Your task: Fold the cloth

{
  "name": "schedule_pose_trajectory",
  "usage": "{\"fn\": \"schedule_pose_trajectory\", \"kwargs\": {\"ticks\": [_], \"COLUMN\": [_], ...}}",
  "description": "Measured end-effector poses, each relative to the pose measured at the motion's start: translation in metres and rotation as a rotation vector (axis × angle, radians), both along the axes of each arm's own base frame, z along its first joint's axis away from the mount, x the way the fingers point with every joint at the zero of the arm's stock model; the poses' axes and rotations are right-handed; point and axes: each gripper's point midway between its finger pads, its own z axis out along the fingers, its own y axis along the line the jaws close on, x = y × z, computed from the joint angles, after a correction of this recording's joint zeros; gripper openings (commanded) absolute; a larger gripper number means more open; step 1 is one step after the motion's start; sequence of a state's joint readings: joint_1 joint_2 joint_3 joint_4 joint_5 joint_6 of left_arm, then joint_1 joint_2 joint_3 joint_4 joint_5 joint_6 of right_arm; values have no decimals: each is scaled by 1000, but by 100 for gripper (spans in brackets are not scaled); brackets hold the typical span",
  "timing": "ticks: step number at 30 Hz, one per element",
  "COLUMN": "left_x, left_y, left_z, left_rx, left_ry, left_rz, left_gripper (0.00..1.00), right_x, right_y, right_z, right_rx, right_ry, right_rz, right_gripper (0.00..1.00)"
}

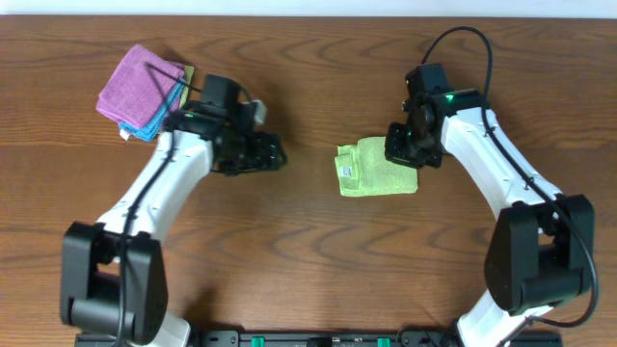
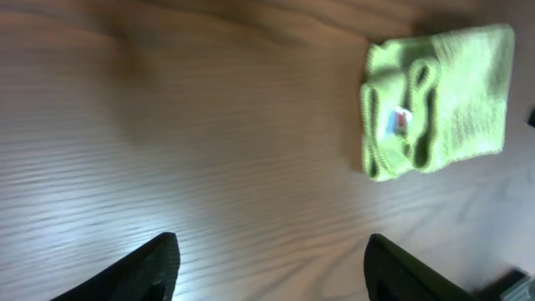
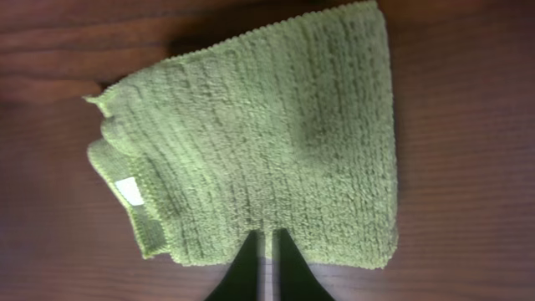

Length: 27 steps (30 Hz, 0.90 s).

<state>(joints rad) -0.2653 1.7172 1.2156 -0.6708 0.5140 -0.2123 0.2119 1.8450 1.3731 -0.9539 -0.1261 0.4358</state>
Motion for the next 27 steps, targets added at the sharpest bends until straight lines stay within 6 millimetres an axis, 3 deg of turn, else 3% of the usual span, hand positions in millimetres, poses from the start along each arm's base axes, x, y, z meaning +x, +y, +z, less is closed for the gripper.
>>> {"fn": "schedule_pose_trajectory", "kwargs": {"ticks": [2, 4, 7, 9, 15, 19, 24, 27], "left_x": [-2, -4, -1, -1, -5, -6, -1, 1], "left_y": [-19, -33, -42, -45, -66, -81, -90, -93], "left_z": [-1, 1, 4, 5, 6, -7, -37, -46], "left_rx": [-19, -37, -58, -65, -84, -91, -100, -109], "left_ry": [-15, -27, -44, -39, -49, -25, 38, 59], "left_rz": [-47, -70, -66, -54, -77, -76, -46, -28], "left_gripper": [76, 80, 82, 83, 86, 86, 86, 88], "right_x": [0, -3, -8, -10, -2, -4, -6, -4], "right_y": [4, 13, 16, 8, -36, -54, -61, -59], "right_z": [-1, -1, -1, -1, 0, -10, -28, -36], "right_rx": [-32, -87, -194, -255, -326, -341, -330, -305], "right_ry": [-11, -27, -43, -41, -42, -31, -42, -52], "right_rz": [25, 67, 86, 59, -119, -179, -211, -222], "right_gripper": [42, 40, 17, 2, 2, 2, 2, 1]}}
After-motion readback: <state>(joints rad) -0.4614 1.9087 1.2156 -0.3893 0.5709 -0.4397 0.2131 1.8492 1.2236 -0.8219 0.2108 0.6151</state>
